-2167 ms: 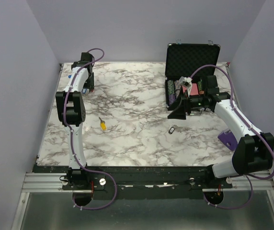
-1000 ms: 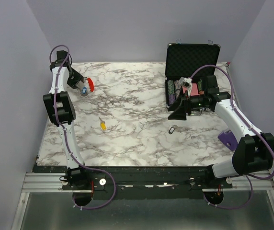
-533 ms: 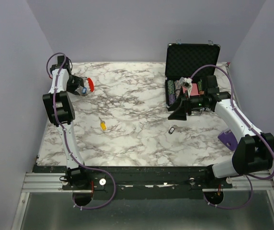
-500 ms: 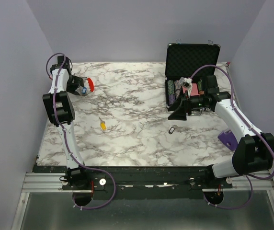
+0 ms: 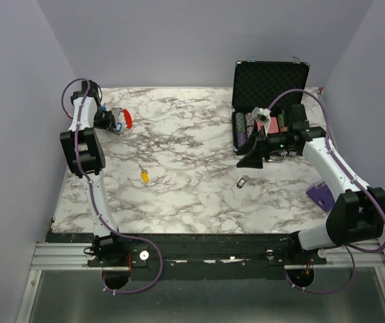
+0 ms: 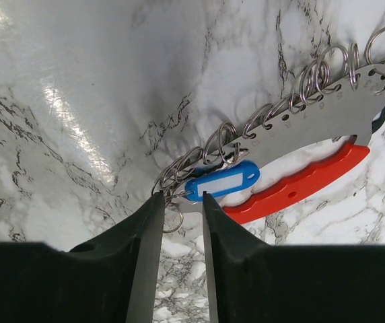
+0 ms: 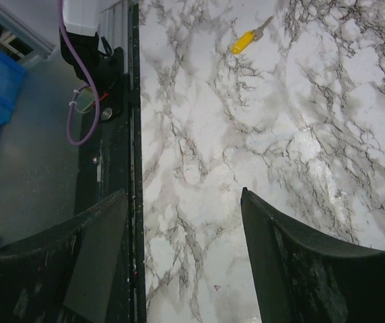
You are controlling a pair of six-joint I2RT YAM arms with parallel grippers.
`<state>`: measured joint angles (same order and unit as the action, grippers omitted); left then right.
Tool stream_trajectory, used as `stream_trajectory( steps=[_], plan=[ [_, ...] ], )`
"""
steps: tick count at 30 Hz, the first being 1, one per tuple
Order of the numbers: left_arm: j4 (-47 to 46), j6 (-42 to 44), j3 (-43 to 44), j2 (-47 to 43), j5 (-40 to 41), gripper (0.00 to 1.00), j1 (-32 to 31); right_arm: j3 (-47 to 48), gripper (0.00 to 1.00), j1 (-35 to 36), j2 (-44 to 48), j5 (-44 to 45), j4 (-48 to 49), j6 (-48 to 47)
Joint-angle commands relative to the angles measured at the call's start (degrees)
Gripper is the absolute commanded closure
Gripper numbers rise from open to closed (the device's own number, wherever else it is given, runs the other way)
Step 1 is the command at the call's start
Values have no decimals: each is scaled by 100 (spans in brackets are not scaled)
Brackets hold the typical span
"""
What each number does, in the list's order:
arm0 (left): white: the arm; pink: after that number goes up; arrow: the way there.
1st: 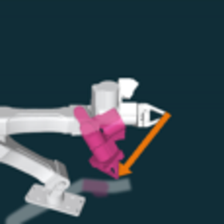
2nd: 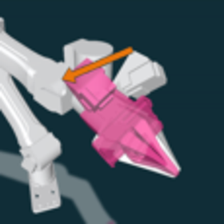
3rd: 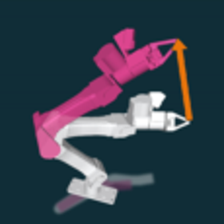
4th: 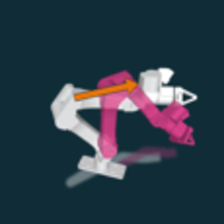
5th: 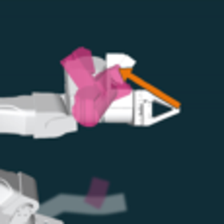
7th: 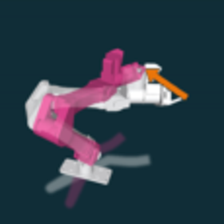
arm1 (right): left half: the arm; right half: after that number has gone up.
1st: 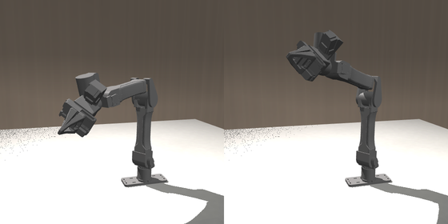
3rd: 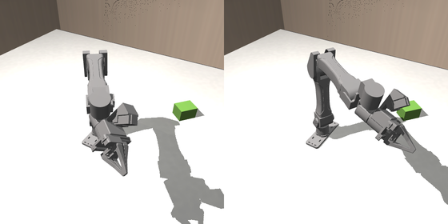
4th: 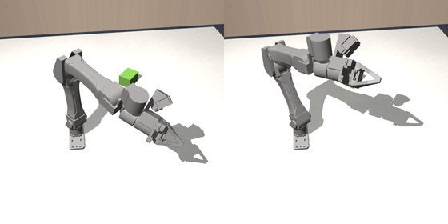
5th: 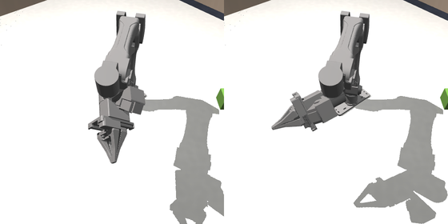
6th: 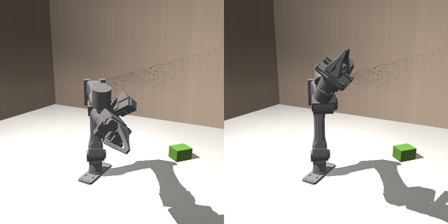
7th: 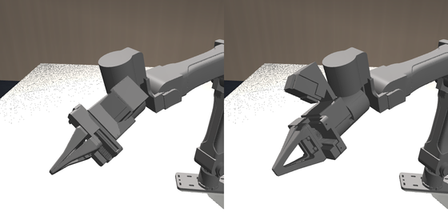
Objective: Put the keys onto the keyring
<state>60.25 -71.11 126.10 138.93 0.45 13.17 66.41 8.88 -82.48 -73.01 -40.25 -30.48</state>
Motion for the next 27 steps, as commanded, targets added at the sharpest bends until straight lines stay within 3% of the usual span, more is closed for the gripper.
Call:
stream_trajectory(
  steps=[1, 4, 6, 8, 13, 22, 27],
  plan=[
    [110, -201, -156, -270, 113, 71, 10, 179, 23, -10, 83, -125, -229, -186],
    [49, -166, -244, -305, 61, 69, 10, 197, 23, -10, 83, -125, -247, -204],
    [40, -122, -279, -332, -1, 57, 10, 188, 23, -10, 83, -117, -255, -204],
    [40, -70, -323, -349, -36, 52, 28, 188, 23, -10, 83, -125, -255, -204],
    [-109, 18, -586, -481, -45, 50, 19, 188, 23, -10, 109, -152, -264, -213],
    [-180, 194, -701, -543, -326, 58, 19, 179, 23, -10, 135, -187, -273, -222],
    [-285, 238, -885, -630, -502, 78, 19, 188, 23, -10, 153, -187, -282, -230]
  ],
)
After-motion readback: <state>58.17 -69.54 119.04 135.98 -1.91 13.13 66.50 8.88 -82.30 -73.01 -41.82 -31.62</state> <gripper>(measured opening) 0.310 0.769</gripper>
